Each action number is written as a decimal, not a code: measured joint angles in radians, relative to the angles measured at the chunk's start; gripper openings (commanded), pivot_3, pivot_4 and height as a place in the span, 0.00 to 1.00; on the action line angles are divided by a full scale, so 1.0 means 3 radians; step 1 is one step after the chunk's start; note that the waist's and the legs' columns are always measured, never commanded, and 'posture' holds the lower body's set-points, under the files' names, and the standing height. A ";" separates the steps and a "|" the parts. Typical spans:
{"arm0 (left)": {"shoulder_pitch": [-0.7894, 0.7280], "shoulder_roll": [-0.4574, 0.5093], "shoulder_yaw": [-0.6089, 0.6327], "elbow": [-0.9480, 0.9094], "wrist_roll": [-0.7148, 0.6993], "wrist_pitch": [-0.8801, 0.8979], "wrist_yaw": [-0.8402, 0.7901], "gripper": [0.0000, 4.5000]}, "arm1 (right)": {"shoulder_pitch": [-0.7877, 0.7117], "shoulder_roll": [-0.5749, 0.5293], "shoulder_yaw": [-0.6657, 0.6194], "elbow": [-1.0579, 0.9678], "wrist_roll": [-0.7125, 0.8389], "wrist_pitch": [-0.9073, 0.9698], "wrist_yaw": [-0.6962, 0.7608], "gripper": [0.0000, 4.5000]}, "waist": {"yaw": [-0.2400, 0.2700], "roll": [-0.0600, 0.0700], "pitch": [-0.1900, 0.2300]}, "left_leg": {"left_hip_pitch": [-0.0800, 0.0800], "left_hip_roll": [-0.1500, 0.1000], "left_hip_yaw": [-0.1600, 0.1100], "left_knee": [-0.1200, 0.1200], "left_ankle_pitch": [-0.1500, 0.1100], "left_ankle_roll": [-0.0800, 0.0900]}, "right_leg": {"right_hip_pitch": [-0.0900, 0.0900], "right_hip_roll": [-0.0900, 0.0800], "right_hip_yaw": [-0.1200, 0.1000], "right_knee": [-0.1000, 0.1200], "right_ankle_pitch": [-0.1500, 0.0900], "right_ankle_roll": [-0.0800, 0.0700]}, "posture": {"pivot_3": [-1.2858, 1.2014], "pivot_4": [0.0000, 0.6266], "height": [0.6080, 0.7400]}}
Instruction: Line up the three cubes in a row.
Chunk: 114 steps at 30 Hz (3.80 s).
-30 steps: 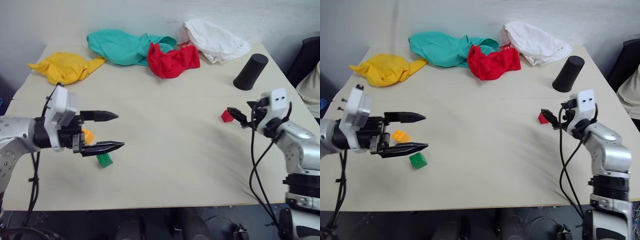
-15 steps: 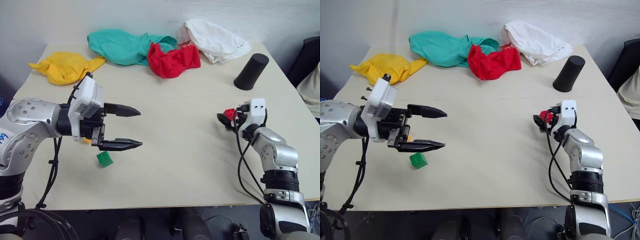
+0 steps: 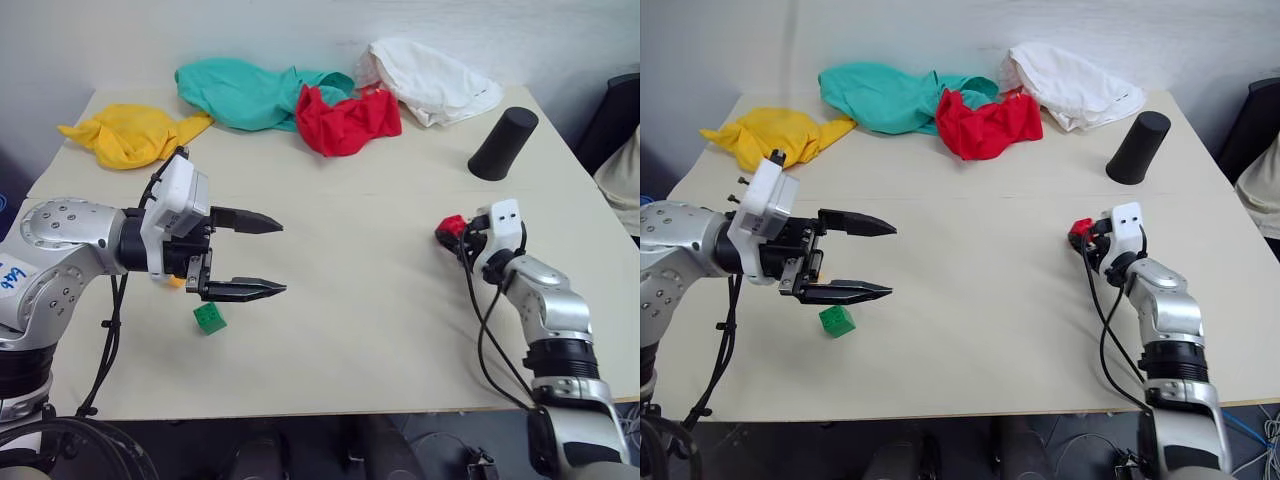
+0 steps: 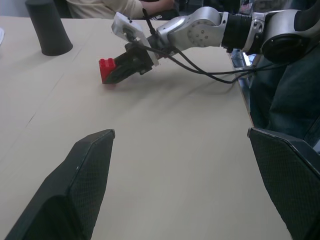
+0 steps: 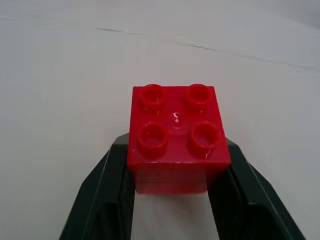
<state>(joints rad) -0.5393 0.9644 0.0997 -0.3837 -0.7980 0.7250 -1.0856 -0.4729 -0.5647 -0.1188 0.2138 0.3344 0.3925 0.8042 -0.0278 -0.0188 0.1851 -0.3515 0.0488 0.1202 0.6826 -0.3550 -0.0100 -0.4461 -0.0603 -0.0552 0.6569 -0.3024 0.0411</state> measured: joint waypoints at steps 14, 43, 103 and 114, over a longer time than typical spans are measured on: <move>0.0425 0.0104 -0.0268 -0.0233 0.0408 -0.0338 -0.0304 1.00 | 0.0165 -0.0486 0.1098 -0.0402 -0.0063 -0.0769 0.2105 0.33 | 0.0002 -0.0004 0.0000 | 0.0001 -0.0002 0.0000 0.0005 -0.0001 0.0001 | 0.0002 -0.0001 -0.0002 -0.0001 0.0001 0.0001 | 0.52 0.24 1.00; 0.3426 -0.0407 0.2291 -0.0149 0.0916 -0.0459 -0.0047 1.00 | -0.0210 -0.0866 0.0734 -0.0511 0.0310 -0.0391 0.2398 0.99 | 0.0008 -0.0008 -0.0001 | 0.0003 0.0002 -0.0008 0.0006 -0.0008 0.0006 | 0.0005 -0.0010 -0.0014 -0.0007 -0.0002 -0.0004 | 0.52 0.24 1.00; 0.0413 -0.0915 -0.1406 0.0580 0.2029 -0.1102 -0.0091 0.34 | 0.0740 -0.1373 -0.0051 -0.2063 0.1003 0.0435 0.1864 1.00 | 0.0082 -0.0009 -0.0002 | 0.0000 -0.0003 -0.0007 0.0010 -0.0004 0.0010 | 0.0008 -0.0009 -0.0019 -0.0003 0.0002 0.0002 | 0.52 0.24 1.00; 0.0382 -0.0964 -0.1546 0.0609 0.2143 -0.1052 -0.0089 0.34 | 0.0836 -0.1380 -0.0080 -0.2152 0.1041 0.0447 0.1783 1.00 | 0.0093 -0.0009 -0.0002 | 0.0000 -0.0004 -0.0008 0.0010 -0.0003 0.0010 | 0.0008 -0.0010 -0.0017 -0.0002 0.0002 0.0002 | 0.52 0.24 1.00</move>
<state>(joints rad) -0.4248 0.6752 -0.3642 -0.2009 -0.1550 0.4093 -1.1124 -0.2222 -0.9786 -0.1427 -0.4317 0.6467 0.5266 1.3389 0.0001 -0.0216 0.1845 -0.3514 0.0475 0.1177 0.6857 -0.3558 -0.0069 -0.4436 -0.0635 -0.0602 0.6564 -0.3017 0.0416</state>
